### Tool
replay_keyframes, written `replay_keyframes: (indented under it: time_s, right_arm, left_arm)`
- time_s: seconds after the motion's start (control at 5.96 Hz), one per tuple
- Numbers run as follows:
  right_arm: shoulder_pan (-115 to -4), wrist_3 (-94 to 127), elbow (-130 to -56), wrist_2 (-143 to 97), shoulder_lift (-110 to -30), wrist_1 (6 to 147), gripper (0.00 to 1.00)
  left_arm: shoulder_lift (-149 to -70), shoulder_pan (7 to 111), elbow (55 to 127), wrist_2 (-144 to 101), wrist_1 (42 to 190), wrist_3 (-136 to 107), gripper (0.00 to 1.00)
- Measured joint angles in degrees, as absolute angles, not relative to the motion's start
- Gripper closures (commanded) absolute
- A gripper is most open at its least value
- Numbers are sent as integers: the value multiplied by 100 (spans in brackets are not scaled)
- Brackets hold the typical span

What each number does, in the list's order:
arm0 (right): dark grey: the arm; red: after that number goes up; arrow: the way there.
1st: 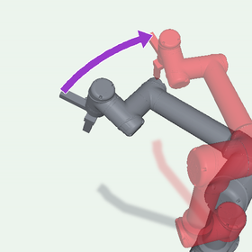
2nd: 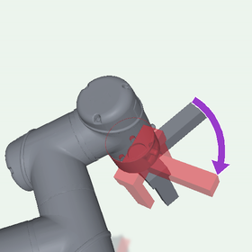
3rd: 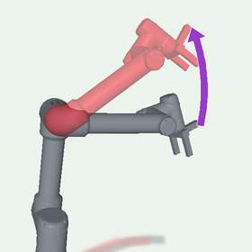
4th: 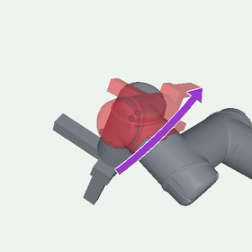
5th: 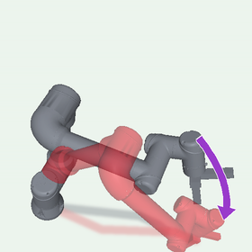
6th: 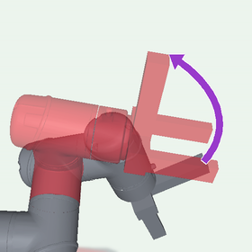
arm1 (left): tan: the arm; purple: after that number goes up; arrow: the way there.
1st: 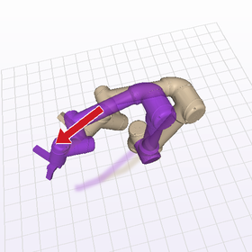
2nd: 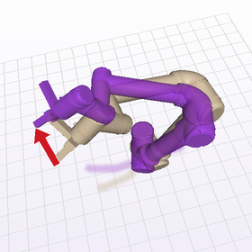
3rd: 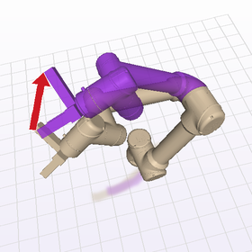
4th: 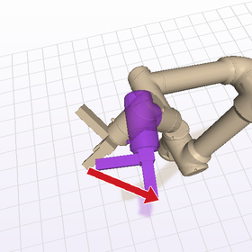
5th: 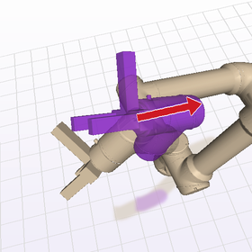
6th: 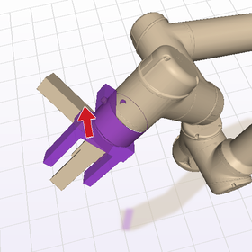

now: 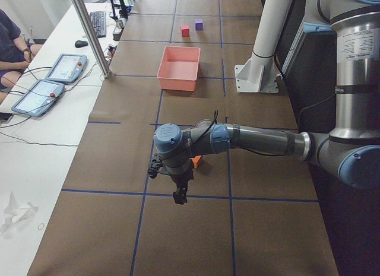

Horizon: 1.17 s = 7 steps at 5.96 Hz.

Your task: Place blocks into pink bin with both arms

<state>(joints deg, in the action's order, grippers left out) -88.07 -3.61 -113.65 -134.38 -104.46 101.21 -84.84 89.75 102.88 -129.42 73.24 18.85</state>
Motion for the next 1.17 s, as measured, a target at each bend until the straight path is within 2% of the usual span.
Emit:
replay_keyframes:
  time_s: [0.5,1.17]
  right_arm:
    - [-8573,-221,-11362,-13383,-9937,9626,0]
    - [-6649,2326,-11107,-12914,-8591,8648,0]
  left_arm:
    - [-9084,8959,10303,-13235,7633,1887,0]
    - [-9137,8940,10235,-13375,8340,1896,0]
